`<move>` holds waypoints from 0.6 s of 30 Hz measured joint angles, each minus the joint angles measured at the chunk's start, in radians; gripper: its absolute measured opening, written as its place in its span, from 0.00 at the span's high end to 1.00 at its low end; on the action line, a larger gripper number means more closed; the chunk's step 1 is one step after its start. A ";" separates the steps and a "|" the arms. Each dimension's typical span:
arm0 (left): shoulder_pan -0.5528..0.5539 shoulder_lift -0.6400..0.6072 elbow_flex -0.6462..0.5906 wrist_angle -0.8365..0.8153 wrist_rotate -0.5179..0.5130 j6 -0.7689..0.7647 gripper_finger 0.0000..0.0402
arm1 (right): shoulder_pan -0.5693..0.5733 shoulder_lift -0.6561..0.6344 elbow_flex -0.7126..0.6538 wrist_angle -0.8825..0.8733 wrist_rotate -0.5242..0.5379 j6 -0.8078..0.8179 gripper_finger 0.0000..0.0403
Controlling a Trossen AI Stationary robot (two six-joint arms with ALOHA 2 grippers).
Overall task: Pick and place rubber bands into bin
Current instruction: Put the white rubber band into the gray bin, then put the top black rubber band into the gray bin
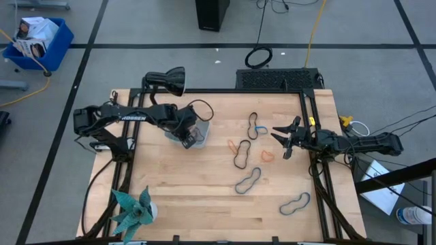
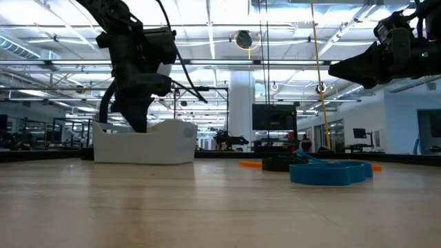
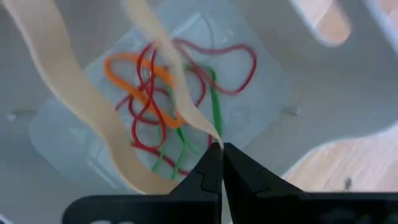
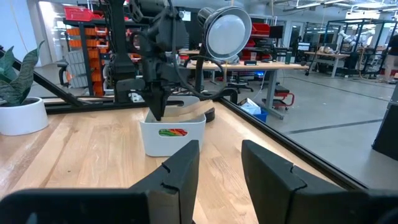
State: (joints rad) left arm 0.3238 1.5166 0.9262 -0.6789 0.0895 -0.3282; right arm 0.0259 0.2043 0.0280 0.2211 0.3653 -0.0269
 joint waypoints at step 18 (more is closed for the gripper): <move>0.000 0.000 -0.001 0.054 -0.004 0.015 0.85 | 0.000 0.000 0.000 0.000 0.000 0.000 0.71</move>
State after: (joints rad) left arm 0.3237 1.5166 0.9257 -0.6250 0.0859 -0.3135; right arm 0.0257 0.2040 0.0277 0.2207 0.3653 -0.0268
